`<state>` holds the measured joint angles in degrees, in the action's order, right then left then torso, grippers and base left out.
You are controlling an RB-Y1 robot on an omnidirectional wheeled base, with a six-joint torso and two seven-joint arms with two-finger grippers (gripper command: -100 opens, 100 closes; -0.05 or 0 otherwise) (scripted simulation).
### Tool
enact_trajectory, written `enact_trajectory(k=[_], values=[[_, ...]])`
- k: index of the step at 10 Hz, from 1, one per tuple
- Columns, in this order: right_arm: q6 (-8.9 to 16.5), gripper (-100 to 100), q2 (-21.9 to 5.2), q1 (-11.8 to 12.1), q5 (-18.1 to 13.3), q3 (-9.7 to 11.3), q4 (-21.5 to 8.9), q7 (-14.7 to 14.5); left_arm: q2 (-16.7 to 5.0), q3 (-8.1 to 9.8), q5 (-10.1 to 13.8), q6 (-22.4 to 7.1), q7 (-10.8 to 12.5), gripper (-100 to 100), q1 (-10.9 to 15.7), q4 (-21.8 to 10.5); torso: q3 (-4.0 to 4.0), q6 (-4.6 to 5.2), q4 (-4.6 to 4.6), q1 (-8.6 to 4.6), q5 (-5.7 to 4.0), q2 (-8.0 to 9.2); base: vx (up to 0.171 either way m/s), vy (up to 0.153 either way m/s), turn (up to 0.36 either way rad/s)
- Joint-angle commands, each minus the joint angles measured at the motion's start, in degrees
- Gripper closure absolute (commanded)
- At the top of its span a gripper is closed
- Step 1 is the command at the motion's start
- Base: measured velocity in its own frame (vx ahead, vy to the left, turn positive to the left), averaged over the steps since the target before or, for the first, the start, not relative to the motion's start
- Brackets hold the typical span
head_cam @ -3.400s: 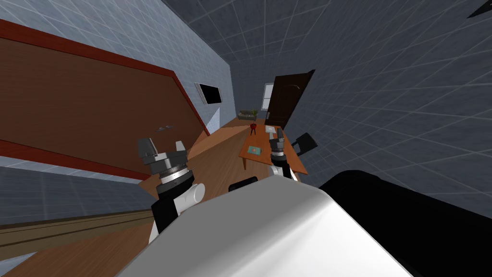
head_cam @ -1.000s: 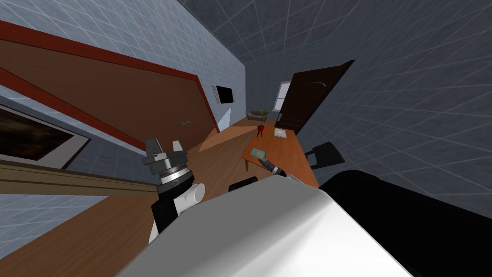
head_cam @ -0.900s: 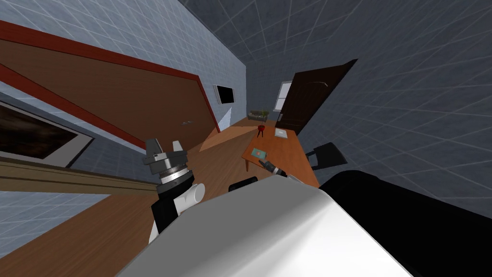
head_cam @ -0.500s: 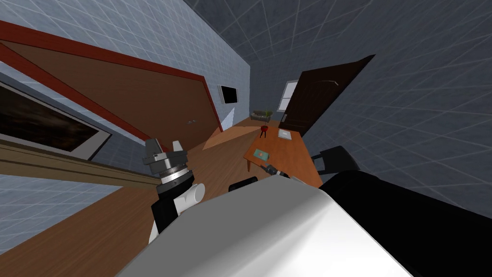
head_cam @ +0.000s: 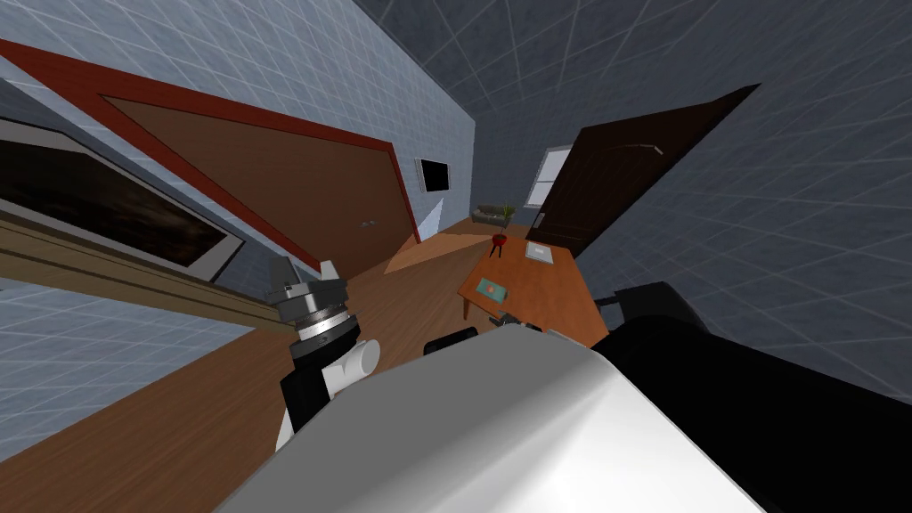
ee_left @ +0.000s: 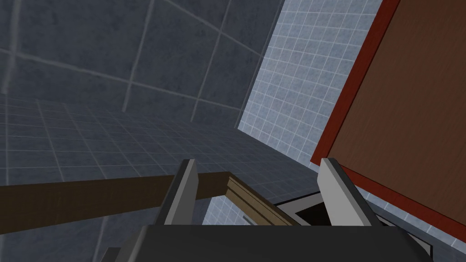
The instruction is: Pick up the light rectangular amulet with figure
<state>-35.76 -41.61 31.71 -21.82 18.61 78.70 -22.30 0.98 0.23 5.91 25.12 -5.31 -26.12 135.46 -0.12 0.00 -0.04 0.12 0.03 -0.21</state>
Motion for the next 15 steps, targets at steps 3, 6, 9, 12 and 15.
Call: enact_trajectory(k=[3, 6, 9, 12, 15], values=[[-0.7, -100, -3.6, -1.1, -2.1, 1.9, -5.4, -0.9, 0.0, 0.01, 0.0, 0.0, 0.0, 0, 0.0, 0.0, 0.05, 0.04, 0.02, -0.04, -0.01, 0.09, 0.031, 0.019, 0.093], [-1.0, -100, -5.7, -1.7, -3.5, 3.3, -9.2, -1.6, 0.0, 0.00, 0.0, 0.0, 0.0, 0, 0.0, 0.0, -0.01, 0.00, 0.00, 0.00, 0.00, -0.02, 0.048, 0.025, 0.120], [-1.4, -100, -7.7, -2.4, -4.9, 4.6, -13.4, -2.2, 0.0, 0.00, 0.0, 0.0, 0.0, 0, 0.0, 0.0, 0.03, 0.00, 0.02, -0.02, -0.01, 0.06, 0.031, 0.016, 0.100], [-1.7, -100, -9.7, -3.0, -6.3, 5.9, -17.2, -2.8, 0.0, 0.01, 0.0, 0.0, 0.0, 0, 0.0, 0.0, -0.01, 0.04, 0.00, 0.00, -0.01, -0.01, 0.043, 0.018, 0.084], [-2.4, -100, -13.2, -4.3, -9.0, 8.6, -23.0, -3.9, 0.0, 0.01, 0.0, 0.0, 0.0, 0, 0.0, 0.0, 0.02, 0.04, 0.01, -0.03, -0.01, 0.04, 0.042, 0.017, 0.142]])
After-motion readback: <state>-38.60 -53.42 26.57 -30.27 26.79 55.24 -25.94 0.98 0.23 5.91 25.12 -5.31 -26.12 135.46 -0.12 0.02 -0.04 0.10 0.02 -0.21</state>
